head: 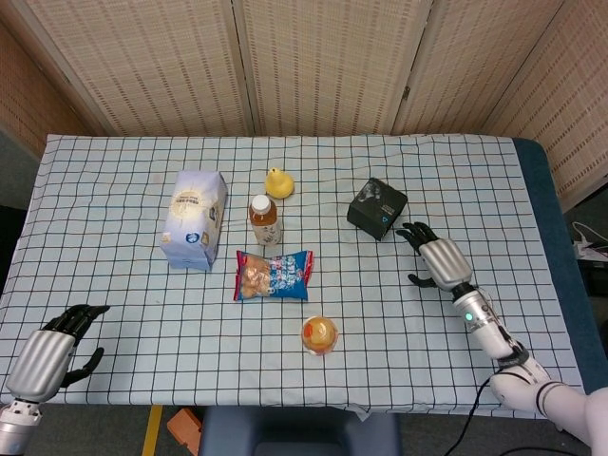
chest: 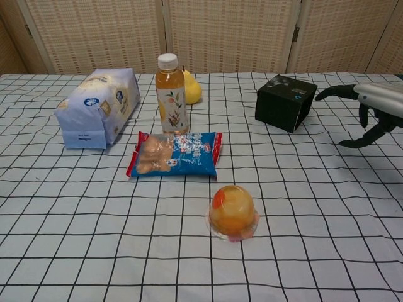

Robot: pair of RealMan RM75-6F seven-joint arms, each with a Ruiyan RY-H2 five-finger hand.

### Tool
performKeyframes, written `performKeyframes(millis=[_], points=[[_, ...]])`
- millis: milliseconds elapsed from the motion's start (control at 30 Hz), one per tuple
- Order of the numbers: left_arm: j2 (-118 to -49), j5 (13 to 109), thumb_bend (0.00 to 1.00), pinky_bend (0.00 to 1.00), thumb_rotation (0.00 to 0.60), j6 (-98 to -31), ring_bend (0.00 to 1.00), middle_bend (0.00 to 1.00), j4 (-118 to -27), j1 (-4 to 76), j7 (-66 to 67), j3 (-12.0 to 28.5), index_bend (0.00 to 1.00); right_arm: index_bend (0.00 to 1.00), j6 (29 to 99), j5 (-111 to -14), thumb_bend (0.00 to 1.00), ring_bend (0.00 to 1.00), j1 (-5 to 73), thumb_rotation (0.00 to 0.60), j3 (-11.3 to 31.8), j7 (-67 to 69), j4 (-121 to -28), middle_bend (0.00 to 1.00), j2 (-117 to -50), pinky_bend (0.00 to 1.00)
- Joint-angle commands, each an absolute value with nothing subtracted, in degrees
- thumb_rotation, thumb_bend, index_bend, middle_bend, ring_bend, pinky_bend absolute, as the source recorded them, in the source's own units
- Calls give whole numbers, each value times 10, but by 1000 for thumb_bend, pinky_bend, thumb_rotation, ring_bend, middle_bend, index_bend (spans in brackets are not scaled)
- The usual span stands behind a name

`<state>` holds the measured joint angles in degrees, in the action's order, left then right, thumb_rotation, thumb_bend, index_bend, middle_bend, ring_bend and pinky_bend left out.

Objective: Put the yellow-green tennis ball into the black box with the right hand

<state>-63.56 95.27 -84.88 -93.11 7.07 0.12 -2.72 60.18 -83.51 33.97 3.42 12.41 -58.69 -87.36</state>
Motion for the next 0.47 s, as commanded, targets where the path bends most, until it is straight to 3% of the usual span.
performKeyframes(millis=[33,233,467], points=[[-635,950,381,385,600,-849,177,243,-931,70,0,-26,183,303,667,-790,149,119,269,600,37,2,-742,182,-783,544],[-635,945,382,385,600,-846,177,242,-931,71,1,-25,193,338,729,-739,149,120,201,600,28,-90,-899,202,-709,544],[-637,946,381,385,600,-842,177,243,-932,72,10,-25,195,332,750,-748,149,119,165,600,12,-82,-935,202,-686,543]])
